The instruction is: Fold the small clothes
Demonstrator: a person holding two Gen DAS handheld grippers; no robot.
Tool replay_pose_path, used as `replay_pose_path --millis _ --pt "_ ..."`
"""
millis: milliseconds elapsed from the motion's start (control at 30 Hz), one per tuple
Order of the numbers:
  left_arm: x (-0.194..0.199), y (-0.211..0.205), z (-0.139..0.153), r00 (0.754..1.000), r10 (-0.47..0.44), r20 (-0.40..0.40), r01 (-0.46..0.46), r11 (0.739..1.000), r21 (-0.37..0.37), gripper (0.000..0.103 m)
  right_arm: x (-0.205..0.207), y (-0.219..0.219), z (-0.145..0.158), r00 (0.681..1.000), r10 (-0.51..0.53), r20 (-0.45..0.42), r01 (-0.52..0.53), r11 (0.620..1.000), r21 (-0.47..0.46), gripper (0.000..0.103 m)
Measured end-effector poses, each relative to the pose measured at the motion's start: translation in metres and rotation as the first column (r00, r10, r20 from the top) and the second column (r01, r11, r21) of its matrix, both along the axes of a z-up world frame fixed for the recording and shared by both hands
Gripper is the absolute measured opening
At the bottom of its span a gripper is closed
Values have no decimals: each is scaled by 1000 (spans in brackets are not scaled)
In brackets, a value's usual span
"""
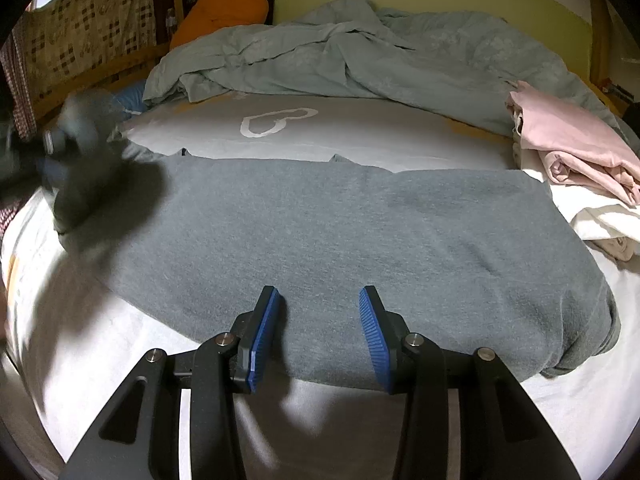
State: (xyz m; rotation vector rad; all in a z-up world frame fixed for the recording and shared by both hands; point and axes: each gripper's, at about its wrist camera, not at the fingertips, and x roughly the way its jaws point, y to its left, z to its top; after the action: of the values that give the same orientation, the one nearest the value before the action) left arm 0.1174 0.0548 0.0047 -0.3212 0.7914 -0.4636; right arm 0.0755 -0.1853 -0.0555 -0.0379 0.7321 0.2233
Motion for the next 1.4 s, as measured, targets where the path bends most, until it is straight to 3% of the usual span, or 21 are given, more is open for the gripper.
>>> replay_pose_path --millis 100,233,333,367,467,567,633,767,833,967,1100,1167,1200,1400 --pt "-17 14 15 998 15 68 -15 1000 5 65 1 -2 2 1000 -1 -1 1 1000 17 47" --pt "-45 78 48 960 211 186 -204 977 -59 85 -1 -2 5 1000 -9 7 9 999 32 48" --pt "-51 118 48 932 343 120 -347 938 18 84 -4 1 14 999 22 25 -24 997 69 48" --pt "-51 129 41 932 351 86 -356 933 50 83 -5 5 20 998 49 35 -52 995 84 48" --pt "-45 134 16 973 229 -30 -227 972 53 75 0 21 36 990 136 36 -139 983 116 48" --pt "-40 113 5 988 147 -51 -139 982 131 74 12 45 44 982 190 1 -188 971 145 48" --pt "-39 88 -2 990 140 -16 -132 959 251 74 23 61 44 981 194 -20 -188 969 159 48" --pt "-28 71 -20 982 189 -4 -174 910 376 74 53 96 41 969 242 -47 -235 965 116 48" --pt "-22 72 -29 973 232 -9 -211 899 384 74 68 116 36 950 299 -89 -292 953 84 48" --pt "-23 85 -33 956 294 11 -281 901 331 74 86 151 34 929 355 -109 -358 934 -5 48" --pt "-22 80 -37 945 321 61 -323 885 334 73 98 170 28 929 352 -115 -364 926 -103 48" --pt "-23 76 -39 943 323 81 -330 875 353 73 103 171 25 921 368 -129 -381 919 -99 39" --pt "-23 75 -39 943 323 82 -331 873 358 73 104 167 25 923 361 -130 -374 923 -88 3" --pt "-26 77 -38 940 332 76 -336 872 354 74 95 105 61 981 195 -5 -194 979 66 2"
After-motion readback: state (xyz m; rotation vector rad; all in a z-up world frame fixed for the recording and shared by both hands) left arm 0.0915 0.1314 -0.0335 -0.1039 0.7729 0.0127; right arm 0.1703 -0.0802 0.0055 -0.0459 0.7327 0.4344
